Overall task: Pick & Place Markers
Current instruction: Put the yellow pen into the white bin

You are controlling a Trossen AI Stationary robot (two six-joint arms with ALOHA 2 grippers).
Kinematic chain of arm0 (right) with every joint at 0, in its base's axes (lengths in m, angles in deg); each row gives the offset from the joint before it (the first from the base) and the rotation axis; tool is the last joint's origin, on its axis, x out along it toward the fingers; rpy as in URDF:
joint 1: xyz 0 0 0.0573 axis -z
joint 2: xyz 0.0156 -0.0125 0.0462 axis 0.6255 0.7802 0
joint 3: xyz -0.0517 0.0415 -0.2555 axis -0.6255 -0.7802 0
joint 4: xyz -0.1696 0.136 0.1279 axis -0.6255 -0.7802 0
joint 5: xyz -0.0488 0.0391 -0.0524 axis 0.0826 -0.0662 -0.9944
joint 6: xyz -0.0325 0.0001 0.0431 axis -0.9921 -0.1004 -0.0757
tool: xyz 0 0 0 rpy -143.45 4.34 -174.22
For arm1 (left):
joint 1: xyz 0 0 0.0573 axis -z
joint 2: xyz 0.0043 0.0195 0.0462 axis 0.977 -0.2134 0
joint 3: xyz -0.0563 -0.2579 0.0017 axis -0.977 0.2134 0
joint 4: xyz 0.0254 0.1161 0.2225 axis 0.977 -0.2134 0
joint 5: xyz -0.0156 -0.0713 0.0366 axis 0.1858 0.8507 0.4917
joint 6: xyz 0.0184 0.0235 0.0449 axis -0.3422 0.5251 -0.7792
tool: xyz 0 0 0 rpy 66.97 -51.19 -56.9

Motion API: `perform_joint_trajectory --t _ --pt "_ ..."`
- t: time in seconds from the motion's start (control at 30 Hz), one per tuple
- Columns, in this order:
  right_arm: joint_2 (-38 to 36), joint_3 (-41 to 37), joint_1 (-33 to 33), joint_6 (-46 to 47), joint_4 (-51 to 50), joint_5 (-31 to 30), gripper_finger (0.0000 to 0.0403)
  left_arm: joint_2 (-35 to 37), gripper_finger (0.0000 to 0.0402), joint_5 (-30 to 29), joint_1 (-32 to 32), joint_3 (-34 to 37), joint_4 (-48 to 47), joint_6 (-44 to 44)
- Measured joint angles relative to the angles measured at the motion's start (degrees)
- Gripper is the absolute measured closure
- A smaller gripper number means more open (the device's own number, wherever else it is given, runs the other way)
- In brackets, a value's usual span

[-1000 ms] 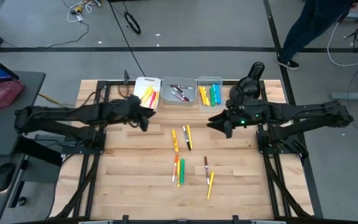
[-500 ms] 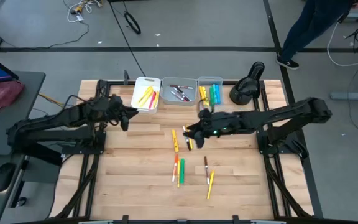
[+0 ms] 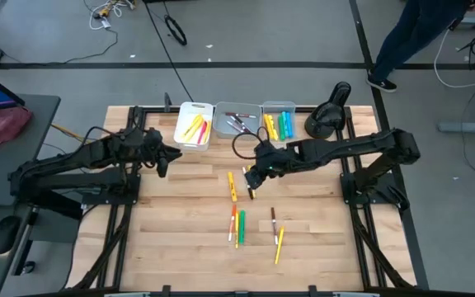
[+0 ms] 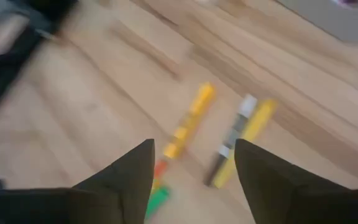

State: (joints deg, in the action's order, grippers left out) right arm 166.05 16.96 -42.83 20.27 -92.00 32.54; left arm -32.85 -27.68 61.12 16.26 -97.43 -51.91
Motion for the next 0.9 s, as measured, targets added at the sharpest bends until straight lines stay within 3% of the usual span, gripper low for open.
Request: perform_joint_trajectory --t 0.17,0.4,0.57,0.9 --pt "0.3 -0.1 0.8 1.9 -4.8 2.4 0.0142 -0.1 0.0312 0.0 0.0 0.0 -0.3 0.0" --pt "0.3 -4.6 0.6 2.5 -2.6 4.2 0.0111 -0.1 0.0312 -0.1 0.0 0.0 -0.3 -0.5" --pt "0.3 -7.8 0.1 5.9 0.6 7.0 0.0107 -0.1 0.0312 -0.1 0.0 0.0 -0.4 0.2" --pt "0.3 -12.6 1.1 10.4 8.0 2.6 0.0122 -0.1 0.0312 -1.0 0.0 0.0 -0.5 0.5"
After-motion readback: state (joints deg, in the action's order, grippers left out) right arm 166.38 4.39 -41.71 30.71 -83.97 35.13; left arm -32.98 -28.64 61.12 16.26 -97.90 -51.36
